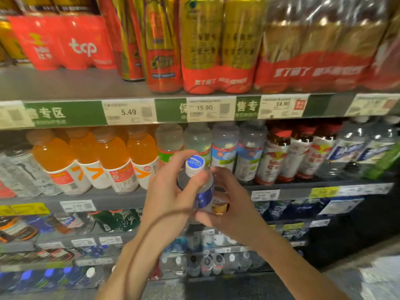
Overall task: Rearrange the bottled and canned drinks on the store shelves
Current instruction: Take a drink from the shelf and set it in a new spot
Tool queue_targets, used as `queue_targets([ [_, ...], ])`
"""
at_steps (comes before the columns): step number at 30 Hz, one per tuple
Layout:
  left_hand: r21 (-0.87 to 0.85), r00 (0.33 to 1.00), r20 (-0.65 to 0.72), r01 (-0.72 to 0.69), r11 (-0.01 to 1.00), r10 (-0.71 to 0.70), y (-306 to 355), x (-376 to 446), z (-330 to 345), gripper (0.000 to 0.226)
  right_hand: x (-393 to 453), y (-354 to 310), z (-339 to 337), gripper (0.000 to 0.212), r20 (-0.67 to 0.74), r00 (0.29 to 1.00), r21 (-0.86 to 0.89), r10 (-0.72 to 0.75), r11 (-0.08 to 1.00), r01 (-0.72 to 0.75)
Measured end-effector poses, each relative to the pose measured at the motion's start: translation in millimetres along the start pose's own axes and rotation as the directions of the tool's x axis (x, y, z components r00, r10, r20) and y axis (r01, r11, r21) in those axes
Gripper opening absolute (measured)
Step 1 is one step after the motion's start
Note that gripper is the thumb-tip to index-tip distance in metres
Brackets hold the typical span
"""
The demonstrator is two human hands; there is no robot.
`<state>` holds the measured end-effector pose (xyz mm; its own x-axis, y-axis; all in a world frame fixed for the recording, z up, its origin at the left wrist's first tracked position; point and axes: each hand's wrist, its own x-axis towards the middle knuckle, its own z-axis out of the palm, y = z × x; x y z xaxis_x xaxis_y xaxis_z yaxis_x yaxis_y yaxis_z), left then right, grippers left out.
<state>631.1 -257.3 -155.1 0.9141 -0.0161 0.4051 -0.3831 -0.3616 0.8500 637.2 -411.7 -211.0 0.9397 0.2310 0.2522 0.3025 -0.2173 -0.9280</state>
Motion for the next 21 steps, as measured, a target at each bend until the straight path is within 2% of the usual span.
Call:
queue_targets([
  [3,-0.023,0.999,0.024,-0.027,0.999,0.027,20,-2,10,0.02,-10,-15,-12,0.069,-0.091,0.995,-0.003,0.03,1.0,-0.03],
  [6,-0.093,0.998,0.053,-0.026,0.995,0.031,35,-4,20,0.023,-26,-32,-27,0.064,-0.152,0.988,-0.038,-0.005,0.999,-0.001],
  [9,-0.151,0.991,0.129,0.042,0.988,-0.022,46,-8,31,0.049,-45,-41,-41,0.063,-0.237,0.971,-0.046,0.004,0.999,-0.015],
  [11,-0.16,0.979,0.202,0.031,0.987,0.002,53,-13,41,0.067,-58,-43,-53,0.063,-0.291,0.956,-0.022,0.029,0.999,-0.037],
  [13,-0.164,0.965,0.258,-0.004,0.986,0.047,58,-18,52,0.073,-69,-43,-68,0.064,-0.339,0.94,-0.015,0.034,0.999,-0.041],
  [18,-0.144,0.959,0.275,-0.021,0.989,0.061,70,-25,93,0.059,-89,-41,-108,0.069,-0.408,0.913,-0.046,0.021,0.998,-0.043],
  [21,-0.132,0.952,0.302,0.002,0.991,0.038,83,-26,126,0.063,-102,-32,-136,0.066,-0.422,0.906,-0.038,0.003,0.999,-0.021],
])
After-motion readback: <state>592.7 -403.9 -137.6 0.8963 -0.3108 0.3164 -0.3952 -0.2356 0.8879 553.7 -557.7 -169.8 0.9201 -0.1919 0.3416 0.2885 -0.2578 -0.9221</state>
